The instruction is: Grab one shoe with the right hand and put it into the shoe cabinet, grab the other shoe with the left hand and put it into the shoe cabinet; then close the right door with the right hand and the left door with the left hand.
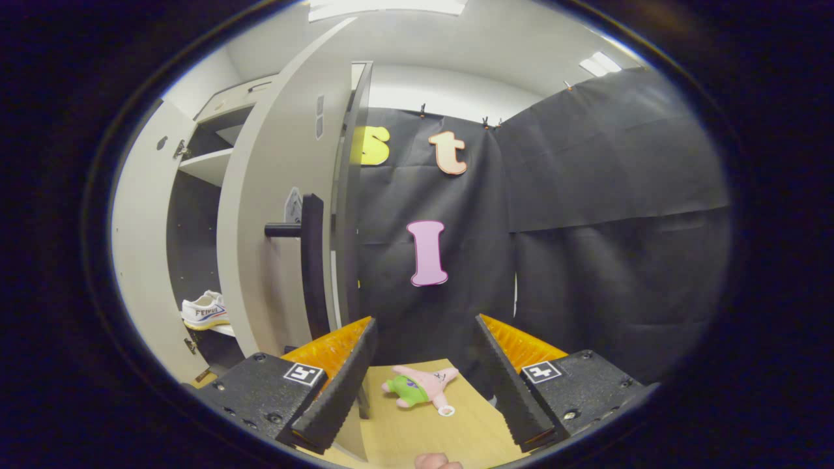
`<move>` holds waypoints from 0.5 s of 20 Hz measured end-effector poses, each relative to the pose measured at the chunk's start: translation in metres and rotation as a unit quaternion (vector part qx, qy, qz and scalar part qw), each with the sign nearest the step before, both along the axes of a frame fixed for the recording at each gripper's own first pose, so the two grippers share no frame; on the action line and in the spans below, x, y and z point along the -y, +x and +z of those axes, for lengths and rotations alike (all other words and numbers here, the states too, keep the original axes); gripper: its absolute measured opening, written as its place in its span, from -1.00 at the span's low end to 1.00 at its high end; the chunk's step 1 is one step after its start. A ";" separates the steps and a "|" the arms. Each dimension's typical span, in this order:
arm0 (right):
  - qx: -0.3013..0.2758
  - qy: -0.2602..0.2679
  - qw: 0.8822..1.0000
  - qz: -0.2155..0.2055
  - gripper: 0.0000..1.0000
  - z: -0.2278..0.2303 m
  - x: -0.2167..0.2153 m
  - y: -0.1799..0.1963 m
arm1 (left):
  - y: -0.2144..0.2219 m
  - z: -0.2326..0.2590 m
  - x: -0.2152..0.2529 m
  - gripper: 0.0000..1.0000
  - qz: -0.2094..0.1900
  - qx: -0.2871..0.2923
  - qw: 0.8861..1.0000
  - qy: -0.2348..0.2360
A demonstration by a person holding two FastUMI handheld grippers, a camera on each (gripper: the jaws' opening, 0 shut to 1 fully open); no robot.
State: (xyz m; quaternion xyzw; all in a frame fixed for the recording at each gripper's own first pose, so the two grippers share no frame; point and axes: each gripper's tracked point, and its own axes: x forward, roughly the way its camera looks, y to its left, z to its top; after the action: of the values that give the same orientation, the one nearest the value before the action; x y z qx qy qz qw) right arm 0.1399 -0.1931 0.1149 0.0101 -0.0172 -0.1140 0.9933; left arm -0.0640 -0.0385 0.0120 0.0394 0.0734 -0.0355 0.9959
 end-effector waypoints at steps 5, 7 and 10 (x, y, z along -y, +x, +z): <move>0.010 -0.021 0.999 0.022 0.92 0.004 -0.042 -0.007 | 0.005 -0.005 0.006 0.91 -0.006 -0.006 1.000 -0.006; 0.015 -0.019 0.999 0.027 0.92 0.003 -0.056 -0.007 | 0.005 -0.007 0.004 0.91 -0.003 -0.007 1.000 -0.005; 0.016 0.003 0.999 0.035 0.82 0.000 -0.072 -0.005 | 0.005 -0.012 -0.003 0.91 0.005 -0.013 1.000 -0.005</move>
State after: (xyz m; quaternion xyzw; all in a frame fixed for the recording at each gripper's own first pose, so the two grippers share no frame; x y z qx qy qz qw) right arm 0.1345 -0.1208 0.1150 0.0151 -0.0328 -0.0788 0.9962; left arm -0.0585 -0.0356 0.0002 0.0337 0.0860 -0.0318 0.9952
